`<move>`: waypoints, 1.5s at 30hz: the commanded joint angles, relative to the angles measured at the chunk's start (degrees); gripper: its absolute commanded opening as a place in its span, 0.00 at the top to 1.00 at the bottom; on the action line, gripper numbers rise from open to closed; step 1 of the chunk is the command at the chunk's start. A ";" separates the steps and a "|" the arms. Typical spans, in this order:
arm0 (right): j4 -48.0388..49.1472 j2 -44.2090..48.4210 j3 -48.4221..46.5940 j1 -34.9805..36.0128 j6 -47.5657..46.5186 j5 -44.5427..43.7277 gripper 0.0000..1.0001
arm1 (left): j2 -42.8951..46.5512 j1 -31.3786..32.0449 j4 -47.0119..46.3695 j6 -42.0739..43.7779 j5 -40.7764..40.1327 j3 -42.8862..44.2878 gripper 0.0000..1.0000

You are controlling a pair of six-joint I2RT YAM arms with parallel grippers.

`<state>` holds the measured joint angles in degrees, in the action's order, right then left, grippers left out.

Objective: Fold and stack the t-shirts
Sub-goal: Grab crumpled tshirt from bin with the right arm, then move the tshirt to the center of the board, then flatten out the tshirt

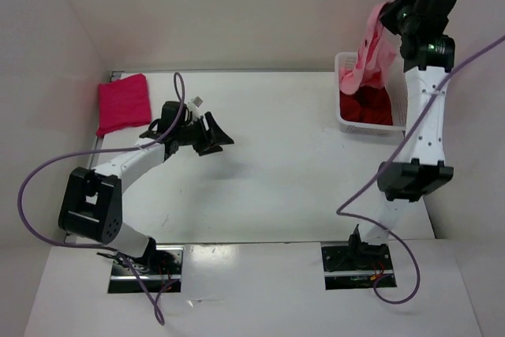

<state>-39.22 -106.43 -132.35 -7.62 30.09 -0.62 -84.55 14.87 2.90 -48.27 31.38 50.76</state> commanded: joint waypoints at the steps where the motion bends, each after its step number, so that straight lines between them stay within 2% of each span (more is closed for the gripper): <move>1: 3.80 6.32 -6.24 4.44 2.33 14.20 1.00 | -3.07 -1.51 -0.26 -0.68 -0.26 6.96 0.32; 4: 8.27 9.39 -10.19 9.01 5.32 24.48 1.00 | -4.13 -3.44 -0.78 -2.70 -0.79 8.30 0.32; 6: 12.13 9.40 -14.23 12.35 9.98 29.08 1.00 | -4.13 -6.07 -0.79 -3.93 -1.40 8.83 0.32; 7: 13.89 10.10 -15.46 13.23 14.08 34.15 1.00 | -4.13 -7.22 -0.79 -4.89 -2.10 8.83 0.32; 10: 23.74 10.90 -17.30 17.18 21.91 41.82 1.00 | -3.52 -12.31 -0.79 -7.01 -2.72 7.78 0.32; 12: 25.85 10.37 -19.34 20.79 22.65 43.16 1.00 | -2.64 -16.25 -1.49 -7.71 -3.25 6.03 0.32; 14: 24.91 10.37 -19.61 20.80 21.08 43.16 1.00 | -0.97 -18.73 -1.49 -8.24 -3.25 4.70 0.32; 15: 23.77 10.37 -18.13 20.80 19.76 42.64 1.00 | -0.35 -20.92 -2.10 -8.24 -3.25 4.17 0.32; 17: 26.10 12.99 -6.39 20.80 17.82 43.50 1.00 | 1.40 -23.04 -2.11 -8.24 -3.25 2.50 0.32; 18: 28.82 13.79 2.80 20.80 17.12 44.30 1.00 | 1.93 -24.70 -2.11 -8.24 -3.25 1.89 0.32; 20: 29.46 13.80 10.50 20.80 13.88 46.05 1.00 | 2.64 -25.33 -2.11 -8.24 -3.25 1.01 0.32; 21: 29.47 13.80 18.19 20.80 12.55 46.06 1.00 | 2.64 -25.33 -2.11 -7.72 -3.25 0.22 0.32; 24: 31.66 11.35 31.48 20.80 8.34 47.81 1.00 | 3.78 -25.33 -2.11 -5.79 -4.12 -1.71 0.32; 27: 35.00 5.38 38.11 20.80 6.31 50.54 1.00 | 3.78 -25.33 -0.70 -3.06 -4.13 -3.13 0.32; 30: 33.08 -3.06 35.95 20.80 2.80 50.47 1.00 | 4.30 -25.33 0.61 -1.48 -4.13 -4.53 0.32; 32: 29.58 -8.58 30.35 20.80 1.91 50.46 1.00 | 4.83 -25.33 2.19 1.06 -4.65 -6.20 0.32; 35: 23.79 -12.73 22.96 20.80 0.68 44.32 1.00 | 6.77 -24.81 4.83 3.18 -6.76 -6.91 0.32; 36: 21.93 -15.62 17.45 20.28 0.68 42.56 0.98 | 8.08 -24.81 5.36 3.88 -7.29 -7.60 0.32; 37: 19.56 -17.04 14.61 20.27 0.68 37.76 0.93 | 8.70 -24.02 5.97 3.89 -7.29 -8.48 0.32; 38: 14.75 -18.18 9.62 20.27 0.68 35.71 0.75 | 9.75 -23.49 5.98 3.89 -8.08 -8.49 0.32; 40: 11.55 -19.16 7.99 20.27 1.37 32.10 0.54 | 10.54 -22.78 7.82 4.50 -8.61 -9.19 0.32; 41: 11.54 -18.47 10.34 20.27 2.07 32.09 0.44 | 11.33 -21.91 8.35 4.50 -9.22 -9.19 0.34; 43: 13.11 -12.42 16.65 20.27 2.08 30.96 0.41 | 12.39 -20.42 9.93 5.55 -10.36 -9.81 0.37; 44: 14.16 -9.70 24.78 21.93 2.08 30.25 0.41 | 13.61 -19.19 10.72 5.56 -12.72 -9.81 0.41; 45: 14.96 -4.71 28.69 22.90 1.39 29.11 0.41 | 14.15 -16.13 11.42 5.56 -14.13 -9.81 0.42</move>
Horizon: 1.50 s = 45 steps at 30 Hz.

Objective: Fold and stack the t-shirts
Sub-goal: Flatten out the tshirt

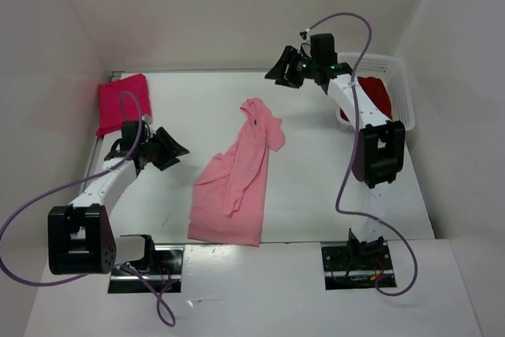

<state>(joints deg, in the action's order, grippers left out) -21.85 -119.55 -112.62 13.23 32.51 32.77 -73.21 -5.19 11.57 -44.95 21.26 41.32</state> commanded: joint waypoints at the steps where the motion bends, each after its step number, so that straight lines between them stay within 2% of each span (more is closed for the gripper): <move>1: -2.41 10.63 12.47 2.93 -1.66 -7.87 0.41 | 3.33 5.61 3.36 2.23 -5.51 -0.36 0.42; 3: -3.03 14.58 22.76 5.48 -2.19 -9.31 0.63 | 4.13 10.35 4.77 2.23 -10.34 -1.76 0.42; 4: -3.03 18.26 29.93 6.36 -2.19 -8.09 0.72 | 4.13 11.68 5.47 1.71 -11.58 -2.29 0.42; 6: -1.36 21.45 36.74 10.90 -0.53 -7.55 0.86 | 3.08 13.53 5.48 1.01 -13.43 -3.52 0.42; 8: 0.66 24.27 44.74 14.52 1.39 -9.38 0.86 | 0.62 14.94 4.86 0.21 -13.43 -5.54 0.38; 9: 3.01 24.27 47.20 16.80 2.46 -9.40 0.78 | -0.52 15.47 3.99 -0.57 -13.43 -5.55 0.38; 12: 6.72 24.27 53.37 17.35 5.71 -6.86 0.49 | -4.57 16.79 2.76 -0.58 -13.96 -6.16 0.35; 15: 8.57 22.35 53.91 17.35 6.34 -8.42 0.46 | -5.28 16.79 0.57 -0.58 -13.96 -6.69 0.35; 20: 7.52 17.07 50.74 17.35 5.72 -10.36 0.46 | -11.06 17.49 -2.77 -1.11 -11.33 -6.08 0.36; 24: 10.33 14.35 50.74 17.35 6.77 -10.36 0.50 | -13.53 18.81 -4.71 -1.72 -11.32 -5.02 0.47; 27: 10.33 12.50 48.56 17.35 6.77 -10.89 0.57 | -13.54 19.34 -5.42 -2.25 -10.71 -4.41 0.62; 30: 9.81 11.09 46.18 17.35 6.77 -10.89 0.73 | -12.84 19.34 -5.95 -2.25 -10.71 -3.10 0.79; 35: 6.91 11.09 39.95 17.35 6.25 -13.08 0.97 | -11.08 19.34 -4.37 -1.72 -11.41 1.30 0.93; 36: 4.90 11.61 38.71 17.35 5.55 -14.13 0.99 | -10.21 19.34 -3.84 -0.76 -11.93 2.52 0.95; 39: -0.03 12.67 32.13 16.48 3.00 -15.37 1.00 | -9.50 15.06 -1.65 1.25 -10.45 9.72 0.98; 42: -5.02 12.67 22.38 13.93 0.45 -14.85 1.00 | -12.83 10.84 1.94 3.89 -9.21 22.54 0.99; 44: -7.50 12.67 13.16 11.57 -0.86 -12.74 1.00 | -14.24 8.72 3.19 4.69 -9.21 28.87 0.99; 45: -9.77 11.98 6.17 10.59 -0.87 -11.69 1.00 | -14.85 6.44 3.71 4.69 -9.21 34.73 0.99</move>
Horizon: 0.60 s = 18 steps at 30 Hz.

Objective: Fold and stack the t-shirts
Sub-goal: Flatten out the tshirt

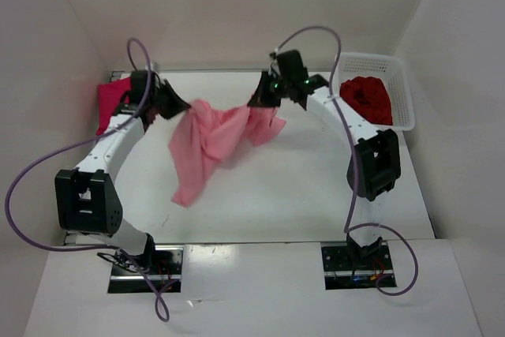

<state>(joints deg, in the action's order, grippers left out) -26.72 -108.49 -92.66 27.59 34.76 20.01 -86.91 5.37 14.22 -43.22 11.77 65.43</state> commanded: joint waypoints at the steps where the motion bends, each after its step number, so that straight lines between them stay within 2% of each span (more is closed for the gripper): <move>1: -5.96 0.91 -17.51 -4.65 -3.12 3.61 1.00 | -1.15 -5.18 1.68 3.49 0.27 13.38 0.99; 3: -8.16 0.21 -27.77 -7.37 -3.12 6.69 1.00 | -1.15 -7.46 2.31 4.02 -0.25 21.27 0.99; 5: -8.70 -0.50 -33.61 -8.95 -1.29 11.68 1.00 | 0.07 -8.00 3.71 5.69 -2.00 25.34 0.99; 6: -8.70 -0.50 -36.94 -10.35 -0.67 13.72 1.00 | 0.86 -8.00 4.23 6.39 -4.54 26.49 0.99; 8: -6.95 1.77 -36.98 -11.15 1.43 19.33 1.00 | 5.33 -8.00 3.63 8.41 -7.71 25.29 0.98; 11: -5.45 7.12 -29.45 -11.16 1.45 22.87 1.00 | 11.75 -8.00 5.54 11.13 -15.71 22.03 0.97; 14: -0.72 16.00 -11.19 -11.95 2.23 24.98 1.00 | 17.64 -8.00 7.04 11.67 -21.86 12.74 0.97; 15: 0.52 18.20 0.17 -12.73 3.46 27.43 1.00 | 20.27 -8.00 7.05 11.67 -22.57 9.49 0.95; 16: 1.22 20.14 5.68 -13.26 3.47 27.45 1.00 | 21.51 -8.00 7.05 11.67 -22.58 1.88 0.90; 17: 1.75 23.38 16.61 -13.27 3.47 27.45 1.00 | 24.05 -8.00 7.05 10.10 -21.28 -2.28 0.84; 18: 2.28 24.63 21.86 -13.27 3.47 27.45 1.00 | 25.29 -8.00 7.05 9.30 -19.35 -6.33 0.75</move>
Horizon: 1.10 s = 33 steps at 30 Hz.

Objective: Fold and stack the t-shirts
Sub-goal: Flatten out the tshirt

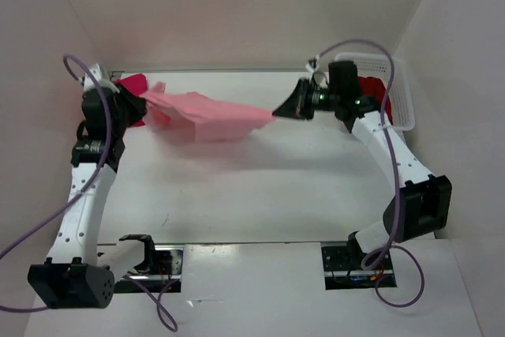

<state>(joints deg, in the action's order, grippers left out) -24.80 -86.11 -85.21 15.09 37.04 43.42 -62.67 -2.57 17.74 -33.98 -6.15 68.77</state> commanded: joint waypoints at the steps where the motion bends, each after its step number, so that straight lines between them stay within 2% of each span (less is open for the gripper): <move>1: 0.36 3.04 18.81 -0.77 1.20 3.08 1.00 | 2.11 -0.07 4.32 -1.08 -0.54 -16.93 0.58; 2: -1.29 3.66 24.86 -1.29 0.15 1.86 1.00 | 2.99 -0.07 4.32 -3.27 0.08 -19.70 0.49; 5: -1.31 3.58 32.10 -2.60 -1.26 -3.42 1.00 | 5.98 0.46 5.11 -6.00 3.25 -22.01 0.24; 9: -2.63 3.05 32.74 -3.93 -2.14 -7.21 1.00 | 4.32 0.46 4.24 -7.77 5.26 -22.02 0.05; 11: -4.19 4.02 32.74 -3.93 -2.67 -8.34 1.00 | 3.52 0.46 4.24 -8.29 5.80 -22.02 0.00; 13: -5.87 4.02 33.96 -4.45 -3.64 -12.47 1.00 | 2.92 0.46 3.01 -8.30 5.28 -23.68 0.00; 16: -5.27 5.33 36.94 -8.04 -3.64 -14.24 1.00 | 0.03 0.46 0.46 -7.60 5.44 -25.70 0.00; 20: -4.21 4.81 36.96 -8.59 -3.64 -14.24 1.00 | -8.41 0.46 -4.19 -6.99 6.59 -21.95 0.02; 21: -3.51 4.81 36.96 -8.59 -3.64 -13.72 1.00 | -11.65 0.46 -4.72 -6.98 5.98 -20.88 0.11; 23: -2.63 4.28 36.96 -8.59 -3.64 -13.10 1.00 | -14.39 1.60 -5.60 -6.28 1.70 -18.60 0.38; 24: -1.67 4.28 36.96 -8.59 -3.64 -12.31 1.00 | -15.54 3.34 -6.13 -5.49 -0.50 -16.15 0.60; 25: -1.05 3.58 36.96 -8.59 -3.64 -11.78 1.00 | -17.98 4.14 -6.14 -4.70 -2.62 -15.00 0.67; 26: -0.52 3.58 36.96 -8.59 -3.64 -11.17 1.00 | -19.31 4.85 -6.92 -4.17 -5.07 -13.77 0.69; 29: 0.71 1.73 36.96 -7.36 -3.64 -10.37 1.00 | -26.43 8.18 -6.32 -1.28 -10.25 -7.88 0.63; 32: 2.11 1.20 36.35 -5.78 -3.02 -9.84 1.00 | -34.59 10.38 -4.92 1.88 -13.61 -4.02 0.45; 33: 2.12 1.20 36.34 -5.78 -3.02 -9.84 0.98 | -36.01 10.39 -4.12 1.90 -14.32 -3.30 0.43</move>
<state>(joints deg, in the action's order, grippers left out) -26.30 -84.86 -48.40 8.08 34.61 32.32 -93.71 6.66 13.02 -35.90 -14.13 62.52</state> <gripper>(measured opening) 0.012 0.538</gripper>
